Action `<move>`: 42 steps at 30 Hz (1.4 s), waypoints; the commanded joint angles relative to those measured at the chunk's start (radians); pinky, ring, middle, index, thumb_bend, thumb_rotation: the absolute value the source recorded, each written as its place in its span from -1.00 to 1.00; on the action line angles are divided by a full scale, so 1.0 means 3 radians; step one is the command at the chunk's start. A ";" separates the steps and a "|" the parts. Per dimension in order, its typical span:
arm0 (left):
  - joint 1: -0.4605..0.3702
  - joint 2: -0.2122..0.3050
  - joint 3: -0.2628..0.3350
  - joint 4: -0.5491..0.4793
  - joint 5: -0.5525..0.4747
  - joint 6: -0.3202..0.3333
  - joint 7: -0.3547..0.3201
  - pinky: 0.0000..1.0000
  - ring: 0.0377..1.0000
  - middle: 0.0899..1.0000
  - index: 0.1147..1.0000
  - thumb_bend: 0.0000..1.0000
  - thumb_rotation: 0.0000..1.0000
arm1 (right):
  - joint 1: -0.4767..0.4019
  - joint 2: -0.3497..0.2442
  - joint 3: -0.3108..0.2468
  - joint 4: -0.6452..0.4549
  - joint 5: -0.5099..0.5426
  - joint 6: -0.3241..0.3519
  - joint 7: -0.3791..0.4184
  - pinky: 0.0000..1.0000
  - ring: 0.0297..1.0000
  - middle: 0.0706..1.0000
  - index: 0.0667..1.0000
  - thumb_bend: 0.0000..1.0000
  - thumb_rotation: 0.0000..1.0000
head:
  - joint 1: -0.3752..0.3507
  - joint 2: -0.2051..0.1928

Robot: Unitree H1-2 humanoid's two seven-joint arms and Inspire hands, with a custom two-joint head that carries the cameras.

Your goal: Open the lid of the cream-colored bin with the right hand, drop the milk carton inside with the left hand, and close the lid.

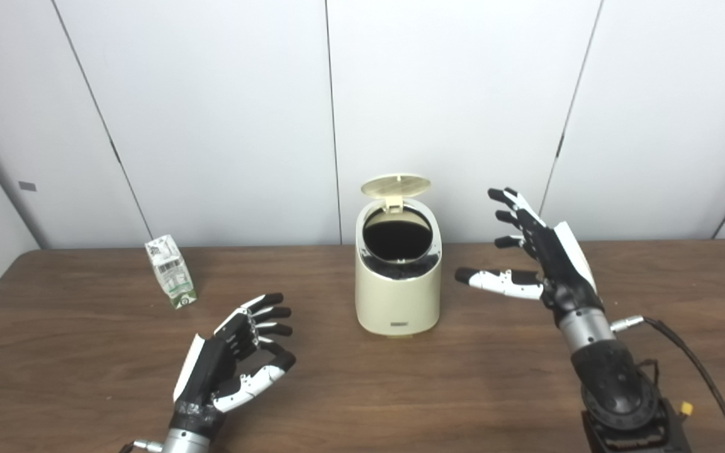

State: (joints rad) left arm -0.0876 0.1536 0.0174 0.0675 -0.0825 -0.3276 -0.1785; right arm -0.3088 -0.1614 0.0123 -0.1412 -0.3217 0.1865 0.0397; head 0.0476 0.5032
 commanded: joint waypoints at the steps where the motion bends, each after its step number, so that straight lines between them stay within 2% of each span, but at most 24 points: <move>1: -0.0091 0.0027 0.0008 -0.0050 -0.0033 -0.0084 -0.0008 0.06 0.32 0.46 0.63 0.39 -0.41 | -0.0011 -0.0041 -0.0042 -0.0168 0.0071 -0.0202 -0.0054 0.47 0.70 0.77 0.78 0.41 -0.47 | 0.0004 -0.0002; 5: -0.0091 0.0029 0.0008 -0.0056 -0.0023 -0.0076 -0.0005 0.06 0.32 0.46 0.63 0.40 -0.41 | 0.0143 -0.0029 -0.0063 -0.0187 0.0141 -0.0245 -0.0055 0.47 0.69 0.79 0.80 0.49 -0.42 | -0.0001 -0.0001; 10: -0.0110 0.0019 0.0001 -0.0009 -0.0026 -0.0089 -0.0008 0.05 0.32 0.46 0.63 0.41 -0.39 | 0.0264 -0.0030 -0.0077 -0.0155 0.0171 -0.0228 -0.0052 0.53 0.69 0.80 0.84 0.62 -0.50 | 0.0073 -0.0070; 13: -0.0126 -0.0004 -0.0012 0.0048 0.0019 -0.0145 0.0010 0.02 0.30 0.44 0.62 0.42 -0.37 | 0.0327 -0.0041 -0.0114 -0.0100 0.0260 -0.0268 -0.0036 0.55 0.71 0.82 0.85 0.64 -0.59 | 0.0267 -0.0166; 14: -0.0131 -0.0009 -0.0017 0.0066 0.0038 -0.0167 0.0016 0.01 0.29 0.44 0.62 0.42 -0.35 | 0.0341 -0.0045 -0.0123 -0.0088 0.0284 -0.0280 -0.0033 0.57 0.73 0.84 0.86 0.62 -0.65 | 0.0267 -0.0166; 17: -0.0144 -0.0049 -0.0043 0.0145 0.0059 -0.0218 0.0024 -0.01 0.27 0.44 0.61 0.45 -0.36 | 0.0396 -0.0082 -0.0149 -0.0039 0.0342 -0.0353 -0.0026 0.59 0.76 0.86 0.88 0.57 -0.77 | 0.0519 -0.0286; 22: -0.0169 -0.0130 -0.0092 0.0297 0.0121 -0.0350 0.0050 -0.02 0.27 0.43 0.61 0.45 -0.45 | 0.0431 -0.0105 -0.0176 -0.0042 0.0399 -0.0293 -0.0031 0.67 0.80 0.87 0.88 0.51 -0.97 | 0.0824 -0.0491; 24: -0.0164 -0.0163 -0.0102 0.0295 0.0154 -0.0366 0.0068 -0.01 0.27 0.44 0.61 0.44 -0.48 | 0.0437 -0.0095 -0.0180 -0.0081 0.0396 -0.0236 -0.0036 0.67 0.79 0.87 0.87 0.51 -0.98 | 0.0909 -0.0557; 25: -0.0165 -0.0172 -0.0101 0.0293 0.0159 -0.0379 0.0077 -0.01 0.27 0.44 0.61 0.44 -0.50 | 0.0440 -0.0102 -0.0166 -0.0097 0.0346 -0.0232 -0.0047 0.64 0.77 0.85 0.85 0.52 -0.96 | 0.0925 -0.0572; 27: -0.0164 -0.0179 -0.0083 0.0269 0.0136 -0.0390 0.0084 0.01 0.28 0.45 0.61 0.42 -0.52 | 0.0439 -0.0123 -0.0141 -0.0110 0.0248 -0.0240 -0.0069 0.43 0.68 0.81 0.80 0.58 -0.72 | 0.0963 -0.0597; 28: -0.0164 -0.0176 -0.0058 0.0235 0.0142 -0.0389 0.0105 0.07 0.30 0.46 0.62 0.41 -0.52 | 0.0433 -0.0135 -0.0134 -0.0109 0.0208 -0.0242 -0.0075 0.26 0.61 0.77 0.76 0.67 -0.58 | 0.0977 -0.0597; 32: -0.0175 -0.0162 0.0047 0.0096 0.0252 -0.0401 0.0238 0.16 0.40 0.48 0.63 0.41 -0.49 | 0.0407 -0.0153 -0.0138 -0.0117 0.0160 -0.0218 -0.0062 -0.13 0.45 0.66 0.65 0.86 -0.34 | 0.1021 -0.0596; 36: -0.0201 -0.0082 0.0135 -0.0084 0.0346 -0.0317 0.0304 0.27 0.51 0.51 0.63 0.36 -0.50 | 0.0377 -0.0154 -0.0139 -0.0085 0.0170 -0.0247 -0.0053 -0.30 0.33 0.59 0.57 0.92 -0.28 | 0.1065 -0.0586; 37: -0.0215 -0.0038 0.0164 -0.0138 0.0378 -0.0297 0.0310 0.30 0.54 0.54 0.64 0.37 -0.43 | 0.0369 -0.0151 -0.0134 -0.0071 0.0170 -0.0261 -0.0055 -0.33 0.30 0.58 0.56 0.93 -0.28 | 0.1084 -0.0585; 39: -0.0248 0.0055 0.0226 -0.0233 0.0405 -0.0254 0.0321 0.32 0.54 0.55 0.64 0.38 -0.42 | 0.0363 -0.0147 -0.0123 -0.0056 0.0168 -0.0285 -0.0056 -0.35 0.28 0.57 0.54 0.94 -0.26 | 0.1084 -0.0585; 42: -0.0310 0.0196 0.0335 -0.0356 0.0422 -0.0154 0.0344 0.24 0.46 0.49 0.56 0.44 -0.49 | 0.0365 -0.0136 -0.0111 -0.0069 0.0179 -0.0270 -0.0046 -0.39 0.28 0.59 0.55 0.94 -0.24 | 0.1109 -0.0583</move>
State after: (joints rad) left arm -0.1368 0.1860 0.1031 0.0041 0.0374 -0.3726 -0.0935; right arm -0.1647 -0.1943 -0.0194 -0.1329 -0.2717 0.1402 0.0368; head 0.3728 0.3283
